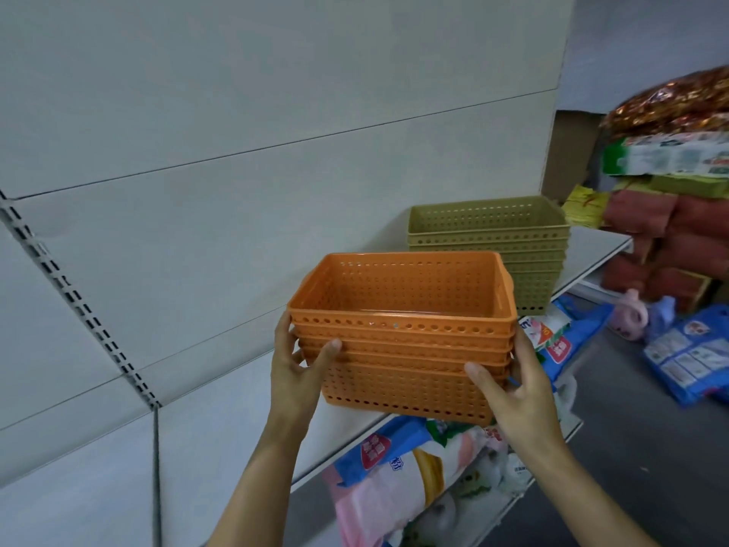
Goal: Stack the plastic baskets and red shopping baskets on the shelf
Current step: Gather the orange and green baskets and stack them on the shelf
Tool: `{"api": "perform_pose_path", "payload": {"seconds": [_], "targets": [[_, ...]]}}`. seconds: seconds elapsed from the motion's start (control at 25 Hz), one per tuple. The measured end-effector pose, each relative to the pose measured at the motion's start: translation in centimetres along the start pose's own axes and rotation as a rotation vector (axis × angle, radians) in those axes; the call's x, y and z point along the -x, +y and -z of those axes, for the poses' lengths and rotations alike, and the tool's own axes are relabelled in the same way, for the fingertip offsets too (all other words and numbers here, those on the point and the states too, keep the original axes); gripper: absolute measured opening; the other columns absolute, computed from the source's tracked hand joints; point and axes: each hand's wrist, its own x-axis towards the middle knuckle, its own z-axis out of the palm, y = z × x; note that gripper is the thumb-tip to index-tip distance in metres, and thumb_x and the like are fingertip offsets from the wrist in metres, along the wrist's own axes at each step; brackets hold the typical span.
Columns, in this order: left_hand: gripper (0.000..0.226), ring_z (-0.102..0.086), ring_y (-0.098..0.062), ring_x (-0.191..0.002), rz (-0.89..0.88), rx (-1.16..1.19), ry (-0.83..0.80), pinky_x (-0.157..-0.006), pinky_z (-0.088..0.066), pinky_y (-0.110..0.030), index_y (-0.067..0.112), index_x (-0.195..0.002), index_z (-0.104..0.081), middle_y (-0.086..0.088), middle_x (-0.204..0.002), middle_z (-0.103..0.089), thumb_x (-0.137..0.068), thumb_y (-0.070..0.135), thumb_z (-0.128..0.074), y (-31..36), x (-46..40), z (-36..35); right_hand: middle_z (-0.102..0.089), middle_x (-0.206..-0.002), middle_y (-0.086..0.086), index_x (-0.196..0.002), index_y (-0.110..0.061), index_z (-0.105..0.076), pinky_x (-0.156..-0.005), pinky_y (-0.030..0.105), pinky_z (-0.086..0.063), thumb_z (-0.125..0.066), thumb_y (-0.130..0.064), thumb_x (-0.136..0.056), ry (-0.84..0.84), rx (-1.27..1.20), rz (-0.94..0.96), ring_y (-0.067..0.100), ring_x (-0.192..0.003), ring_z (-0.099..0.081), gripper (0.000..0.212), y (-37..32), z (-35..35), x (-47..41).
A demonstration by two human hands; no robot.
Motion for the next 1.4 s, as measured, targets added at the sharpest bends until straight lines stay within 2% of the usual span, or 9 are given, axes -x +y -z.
{"api": "perform_pose_path", "payload": {"seconds": [0.16,0.4,0.56,0.76,0.84,0.96,1.12,1.32,1.4], "targets": [[0.064,-0.061,-0.013,-0.105,-0.003,0.017,0.060,-0.069,-0.049,-0.018,0.048,-0.132,-0.042,0.015,-0.120,-0.059,-0.080,0.030,-0.075,2.3,0.6,-0.4,-0.065,-0.120,-0.007,-0.135,-0.034,-0.046,-0.092,0.047,-0.052,-0.070,-0.028,-0.082,0.018,0.005,0.046,0.011,-0.112,-0.061,0.058,-1.6,1.2,-0.3],[0.068,-0.062,-0.015,-0.102,-0.154,-0.016,0.110,-0.076,-0.053,-0.031,0.046,-0.133,-0.041,0.014,-0.121,-0.056,-0.075,0.039,-0.077,8.5,-0.4,-2.9,-0.065,-0.114,-0.018,-0.134,-0.033,-0.048,-0.082,0.016,-0.052,-0.070,-0.028,-0.082,0.085,0.017,0.187,0.000,-0.104,-0.062,0.057,-6.2,5.1,-3.5],[0.067,-0.062,-0.004,-0.092,-0.255,-0.015,0.137,-0.065,-0.051,-0.017,0.043,-0.134,-0.039,0.019,-0.112,-0.052,-0.078,0.038,-0.075,13.2,-2.1,-7.0,-0.064,-0.119,-0.012,-0.136,-0.027,-0.048,-0.082,0.016,-0.051,-0.068,-0.023,-0.085,0.083,0.022,0.321,0.000,-0.104,-0.061,0.055,-9.5,9.6,-8.4],[0.067,-0.062,-0.004,-0.096,-0.359,0.012,0.146,-0.070,-0.052,-0.016,0.037,-0.135,-0.038,0.013,-0.117,-0.053,-0.080,0.033,-0.076,17.1,-6.2,-13.7,-0.063,-0.119,-0.009,-0.133,-0.021,-0.049,-0.085,0.018,-0.051,-0.069,-0.027,-0.085,0.090,0.047,0.446,0.001,-0.106,-0.061,0.052,-12.0,15.1,-15.9],[0.068,-0.061,-0.012,-0.107,-0.383,0.017,0.144,-0.078,-0.055,-0.023,0.035,-0.136,-0.038,0.005,-0.123,-0.054,-0.080,0.034,-0.076,17.8,-8.1,-15.9,-0.061,-0.119,-0.014,-0.134,-0.022,-0.047,-0.087,0.019,-0.050,-0.069,-0.030,-0.085,0.089,0.043,0.464,-0.001,-0.107,-0.059,0.055,-12.2,16.5,-18.5],[0.069,-0.056,-0.021,-0.119,-0.389,0.018,0.159,-0.088,-0.055,-0.033,0.031,-0.136,-0.038,0.000,-0.127,-0.052,-0.079,0.032,-0.076,17.8,-10.9,-18.6,-0.058,-0.120,-0.015,-0.135,-0.026,-0.043,-0.089,0.025,-0.048,-0.069,-0.035,-0.084,0.080,0.031,0.459,-0.002,-0.109,-0.057,0.058,-11.3,17.6,-21.9],[0.067,-0.056,-0.003,-0.108,-0.403,0.028,0.147,-0.073,-0.053,-0.014,0.026,-0.137,-0.038,0.006,-0.120,-0.053,-0.081,0.023,-0.075,16.8,-14.2,-20.7,-0.057,-0.128,-0.003,-0.137,-0.020,-0.041,-0.091,0.026,-0.051,-0.070,-0.032,-0.084,0.077,0.005,0.438,0.005,-0.112,-0.058,0.062,-8.4,17.2,-25.9],[0.063,-0.067,-0.017,-0.096,-0.379,0.030,0.137,-0.075,-0.058,-0.029,0.030,-0.134,-0.041,0.004,-0.120,-0.060,-0.081,0.025,-0.076,13.5,-18.1,-21.0,-0.057,-0.129,-0.004,-0.138,-0.022,-0.040,-0.088,0.021,-0.050,-0.070,-0.031,-0.084,0.058,-0.011,0.388,0.004,-0.113,-0.057,0.062,-5.3,15.1,-28.8],[0.062,-0.067,-0.017,-0.096,-0.356,0.045,0.127,-0.073,-0.059,-0.027,0.032,-0.132,-0.042,0.002,-0.122,-0.059,-0.081,0.023,-0.076,12.2,-19.1,-20.9,-0.057,-0.129,-0.003,-0.137,-0.023,-0.040,-0.086,0.021,-0.052,-0.069,-0.028,-0.085,0.038,-0.015,0.366,0.004,-0.111,-0.059,0.060,-4.0,14.5,-29.4]]}}
